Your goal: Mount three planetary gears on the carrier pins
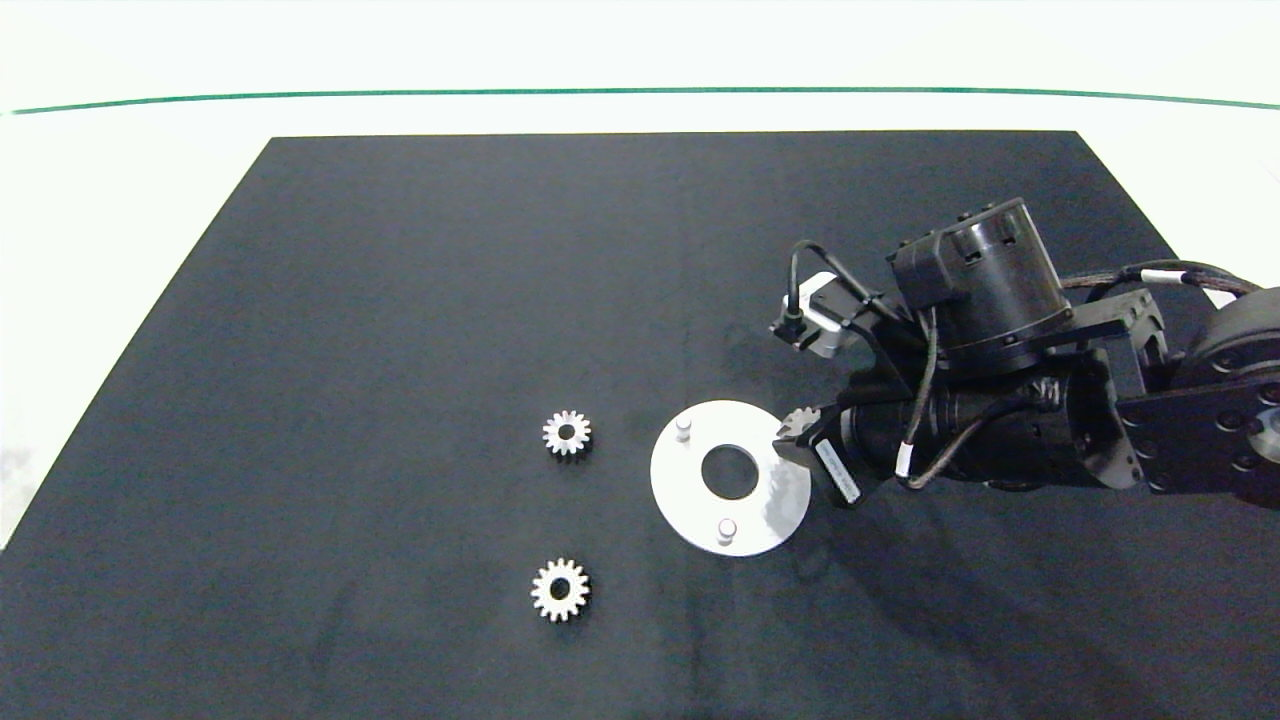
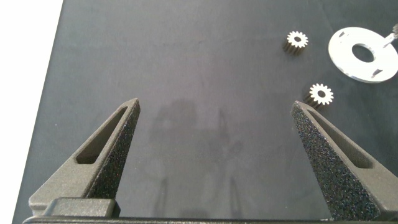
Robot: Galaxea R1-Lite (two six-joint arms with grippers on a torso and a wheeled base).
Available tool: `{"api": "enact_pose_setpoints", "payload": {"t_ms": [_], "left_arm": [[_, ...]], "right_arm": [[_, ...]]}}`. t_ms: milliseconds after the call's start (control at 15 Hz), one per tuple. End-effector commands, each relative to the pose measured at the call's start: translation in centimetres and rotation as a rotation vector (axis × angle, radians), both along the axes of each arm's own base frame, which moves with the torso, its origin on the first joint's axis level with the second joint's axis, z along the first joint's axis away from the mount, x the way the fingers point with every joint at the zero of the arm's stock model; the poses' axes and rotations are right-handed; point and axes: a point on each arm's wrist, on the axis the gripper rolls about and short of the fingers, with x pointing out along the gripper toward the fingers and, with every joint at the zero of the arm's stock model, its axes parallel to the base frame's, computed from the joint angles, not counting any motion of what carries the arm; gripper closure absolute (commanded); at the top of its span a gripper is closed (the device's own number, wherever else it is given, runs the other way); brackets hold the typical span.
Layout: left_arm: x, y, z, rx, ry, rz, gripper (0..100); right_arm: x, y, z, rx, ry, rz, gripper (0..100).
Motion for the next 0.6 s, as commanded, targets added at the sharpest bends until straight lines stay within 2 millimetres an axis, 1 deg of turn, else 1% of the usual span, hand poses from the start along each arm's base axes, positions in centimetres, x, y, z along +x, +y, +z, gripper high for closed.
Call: {"api": "enact_pose_setpoints", "payload": {"t_ms": [67,600], "left_arm": [[-0.01,0.04,0.12,0.0,-0.001,-0.009,0],[-0.02,0.06,0.15,0.0,-0.002,-0.013,0]], "right_arm": [[0.3,0.26,-0.28,-0.007,0.006,0.001,96],[0.66,0.29,-0.68,-0.013,0.016,-0.006,96]]}}
